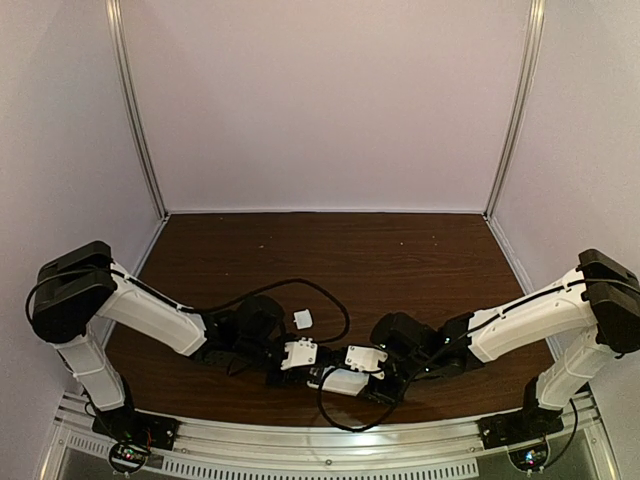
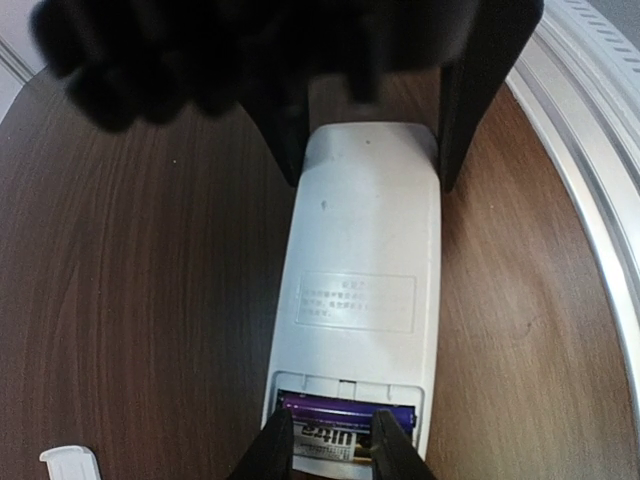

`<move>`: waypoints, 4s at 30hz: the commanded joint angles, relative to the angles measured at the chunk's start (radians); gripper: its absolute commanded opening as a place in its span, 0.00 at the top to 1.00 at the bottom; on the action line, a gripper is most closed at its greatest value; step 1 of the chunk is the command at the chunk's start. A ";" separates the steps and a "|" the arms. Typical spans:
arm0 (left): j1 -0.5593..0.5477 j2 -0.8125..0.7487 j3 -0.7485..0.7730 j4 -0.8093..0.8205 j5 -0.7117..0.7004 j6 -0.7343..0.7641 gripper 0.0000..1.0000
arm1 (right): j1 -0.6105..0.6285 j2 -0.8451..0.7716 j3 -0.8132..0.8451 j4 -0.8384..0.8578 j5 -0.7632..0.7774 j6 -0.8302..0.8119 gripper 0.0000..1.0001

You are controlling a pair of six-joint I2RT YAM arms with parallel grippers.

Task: Load the batteries into the remote control
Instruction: Load the battery into the battery compartment, then press the battery in the battery compartment.

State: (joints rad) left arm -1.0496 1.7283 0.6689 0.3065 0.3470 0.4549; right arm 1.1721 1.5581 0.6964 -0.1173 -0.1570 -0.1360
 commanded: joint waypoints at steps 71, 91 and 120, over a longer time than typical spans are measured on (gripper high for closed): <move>0.061 -0.325 -0.169 0.011 0.004 -0.259 0.70 | 0.017 -0.003 -0.042 0.111 -0.025 -0.033 1.00; 0.019 -0.095 -0.041 0.016 0.008 -0.167 0.83 | 0.017 0.021 -0.041 0.114 -0.031 -0.033 1.00; 0.013 0.015 0.033 -0.217 -0.052 -0.109 0.95 | 0.018 0.030 -0.044 0.114 -0.020 -0.030 1.00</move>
State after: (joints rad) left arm -1.0313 1.6981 0.6907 0.2092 0.3187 0.3206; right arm 1.1831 1.5707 0.6647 -0.0238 -0.1833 -0.1608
